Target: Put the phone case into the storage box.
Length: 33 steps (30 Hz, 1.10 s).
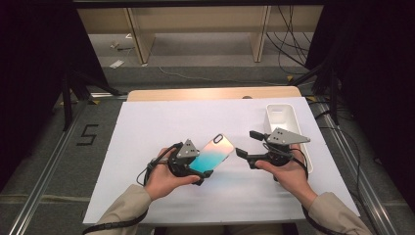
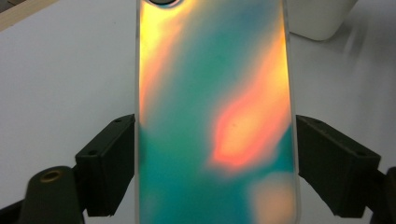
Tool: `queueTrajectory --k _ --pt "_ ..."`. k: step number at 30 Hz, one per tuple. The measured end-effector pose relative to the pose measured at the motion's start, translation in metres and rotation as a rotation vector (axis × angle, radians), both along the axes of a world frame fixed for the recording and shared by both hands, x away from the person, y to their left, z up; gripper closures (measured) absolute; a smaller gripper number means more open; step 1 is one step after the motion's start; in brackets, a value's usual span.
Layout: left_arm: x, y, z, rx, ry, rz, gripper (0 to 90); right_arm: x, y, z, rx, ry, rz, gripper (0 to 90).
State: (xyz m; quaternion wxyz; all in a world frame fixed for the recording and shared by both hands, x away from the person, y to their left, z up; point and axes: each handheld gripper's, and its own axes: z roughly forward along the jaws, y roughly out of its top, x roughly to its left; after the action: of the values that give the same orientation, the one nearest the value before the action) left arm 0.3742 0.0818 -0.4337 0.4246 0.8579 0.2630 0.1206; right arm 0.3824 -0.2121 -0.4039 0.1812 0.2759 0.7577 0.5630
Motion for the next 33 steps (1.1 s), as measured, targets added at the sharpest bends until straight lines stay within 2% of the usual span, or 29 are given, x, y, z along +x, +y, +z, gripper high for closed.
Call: queueTrajectory --k 17,33 --pt "-0.004 -0.010 -0.001 0.012 -0.009 -0.038 17.2 0.017 0.026 -0.002 0.019 0.047 0.026 22.0" --pt "-0.006 -0.015 -0.001 0.008 -0.016 -0.049 17.2 0.024 0.036 -0.010 0.014 0.090 0.029 23.7"
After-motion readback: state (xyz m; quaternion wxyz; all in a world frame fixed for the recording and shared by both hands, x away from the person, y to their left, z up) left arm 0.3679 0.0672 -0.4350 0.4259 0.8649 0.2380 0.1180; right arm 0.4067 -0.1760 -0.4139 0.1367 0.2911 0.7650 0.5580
